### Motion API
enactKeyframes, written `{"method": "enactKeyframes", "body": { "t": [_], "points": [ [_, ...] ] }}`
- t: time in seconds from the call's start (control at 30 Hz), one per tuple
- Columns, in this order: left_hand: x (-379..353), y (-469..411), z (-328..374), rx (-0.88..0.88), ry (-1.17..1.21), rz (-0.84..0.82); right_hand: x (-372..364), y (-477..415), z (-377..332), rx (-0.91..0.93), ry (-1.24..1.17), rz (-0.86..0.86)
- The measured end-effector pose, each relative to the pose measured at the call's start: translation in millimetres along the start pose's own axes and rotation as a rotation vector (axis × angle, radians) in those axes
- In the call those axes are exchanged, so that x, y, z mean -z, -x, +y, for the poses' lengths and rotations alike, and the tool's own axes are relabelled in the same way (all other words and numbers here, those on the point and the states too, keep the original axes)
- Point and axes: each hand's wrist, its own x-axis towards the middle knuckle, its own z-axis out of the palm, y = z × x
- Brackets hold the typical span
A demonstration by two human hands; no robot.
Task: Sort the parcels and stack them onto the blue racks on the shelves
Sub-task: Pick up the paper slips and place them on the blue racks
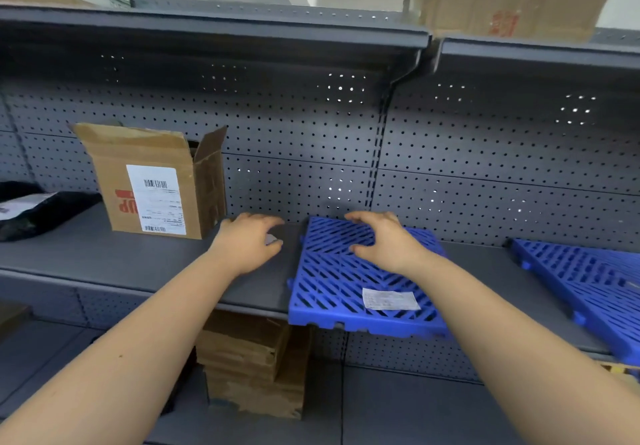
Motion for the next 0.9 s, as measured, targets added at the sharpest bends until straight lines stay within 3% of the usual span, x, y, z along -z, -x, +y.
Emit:
{"method": "enactKeyframes", "body": {
  "t": [0.13,0.37,0.6,0.9],
  "points": [
    [-12.7,-11.6,-34.6,0.107,0.108,0.012,-24.6,-33.9,-12.9,0.012,0.003,-0.045],
    [-42.7,-35.0,-68.0,0.184,0.093,-0.139,-65.3,-94.8,-32.6,-0.022,-0.005,-0.099],
    [-56.9,-64.3,-89.9,0.255,0.403,-0.292,-95.0,-134.2,-40.7,-0.048,-0.025,-0.095],
    [-50.9,-83.2,-94.6,0.185,0.618,-0.291,-106.6,-156.2,-34.0,-0.093,-0.008,-0.104]
  ]
}}
